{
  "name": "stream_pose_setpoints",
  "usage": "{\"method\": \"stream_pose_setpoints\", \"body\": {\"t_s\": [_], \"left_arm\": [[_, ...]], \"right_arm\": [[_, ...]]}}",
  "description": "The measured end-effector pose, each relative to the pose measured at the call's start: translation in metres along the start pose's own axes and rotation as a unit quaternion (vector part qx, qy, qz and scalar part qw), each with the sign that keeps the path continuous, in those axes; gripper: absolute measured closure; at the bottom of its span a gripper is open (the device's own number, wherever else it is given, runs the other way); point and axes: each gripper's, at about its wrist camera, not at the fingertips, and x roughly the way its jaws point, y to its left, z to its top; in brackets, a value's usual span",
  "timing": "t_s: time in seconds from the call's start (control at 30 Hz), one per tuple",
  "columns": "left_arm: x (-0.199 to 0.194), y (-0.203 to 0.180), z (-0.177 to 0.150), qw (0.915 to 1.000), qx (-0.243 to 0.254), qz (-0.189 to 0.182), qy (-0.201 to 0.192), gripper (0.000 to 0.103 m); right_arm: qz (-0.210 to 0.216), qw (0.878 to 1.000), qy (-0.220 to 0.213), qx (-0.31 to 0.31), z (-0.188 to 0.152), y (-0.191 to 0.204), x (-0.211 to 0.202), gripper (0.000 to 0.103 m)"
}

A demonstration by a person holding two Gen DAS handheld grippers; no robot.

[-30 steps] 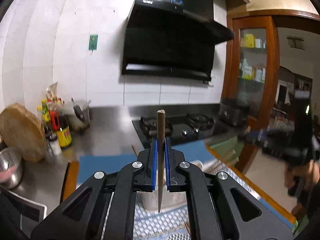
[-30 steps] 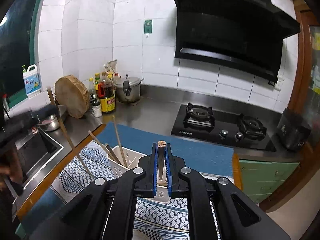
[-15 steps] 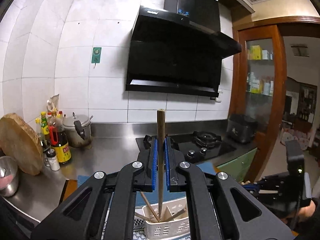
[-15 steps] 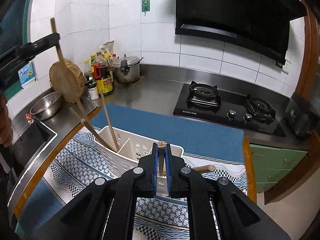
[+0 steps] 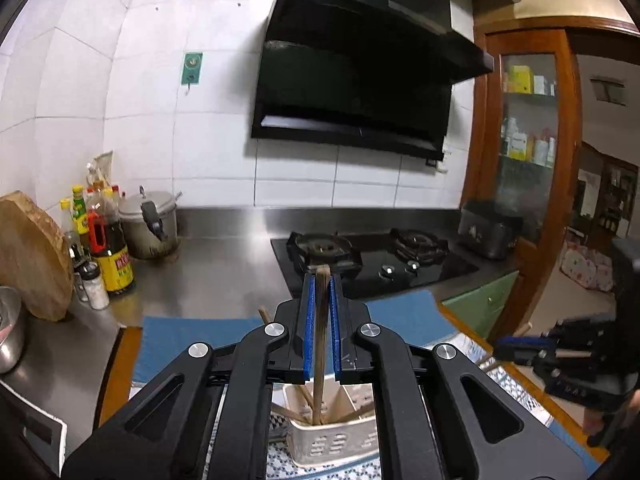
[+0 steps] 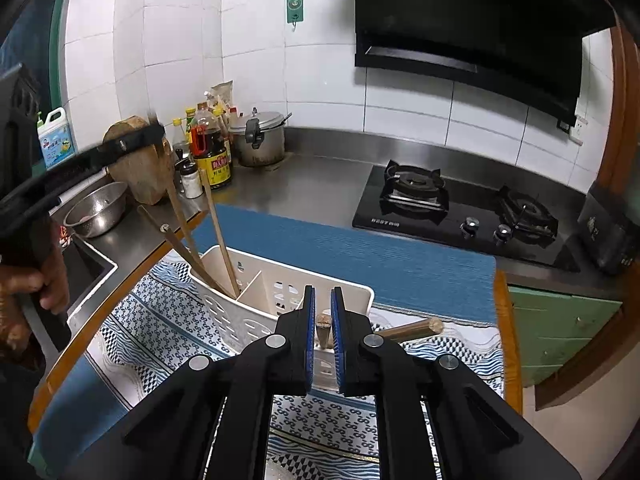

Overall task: Organize utensils
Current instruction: 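Drop the left gripper's chopstick into the holder and open it while the right gripper releases its own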

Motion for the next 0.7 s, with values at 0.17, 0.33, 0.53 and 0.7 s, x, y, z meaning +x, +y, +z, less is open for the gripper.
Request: {"method": "stream_pose_setpoints", "body": {"t_s": [0.17,0.33,0.53,0.7], "left_arm": [[-0.002,-0.001,-0.006,1.0,0.003,-0.006,0.007,0.095],[-0.02,-0.003,-0.007,1.0,0.006,-0.002,0.007,0.091],[-0.064,-0.007,-0.025,0.9999,0.006,0.001,0.009,0.079],[-0.101,-0.009,-0.053,0.9997,-0.002,0.0,0.022,0.073]], "right_arm": [[-0.004,1.0,-0.016,0.002,0.0,0.002,-0.019,0.079],[0.008,1.0,-0.025,0.003,-0.014,0.011,-0.043,0.075],[0.044,0.999,-0.019,0.008,-0.06,0.039,-0.069,0.075],[0.059,0.998,-0.005,0.009,-0.106,0.066,-0.082,0.075]]}}
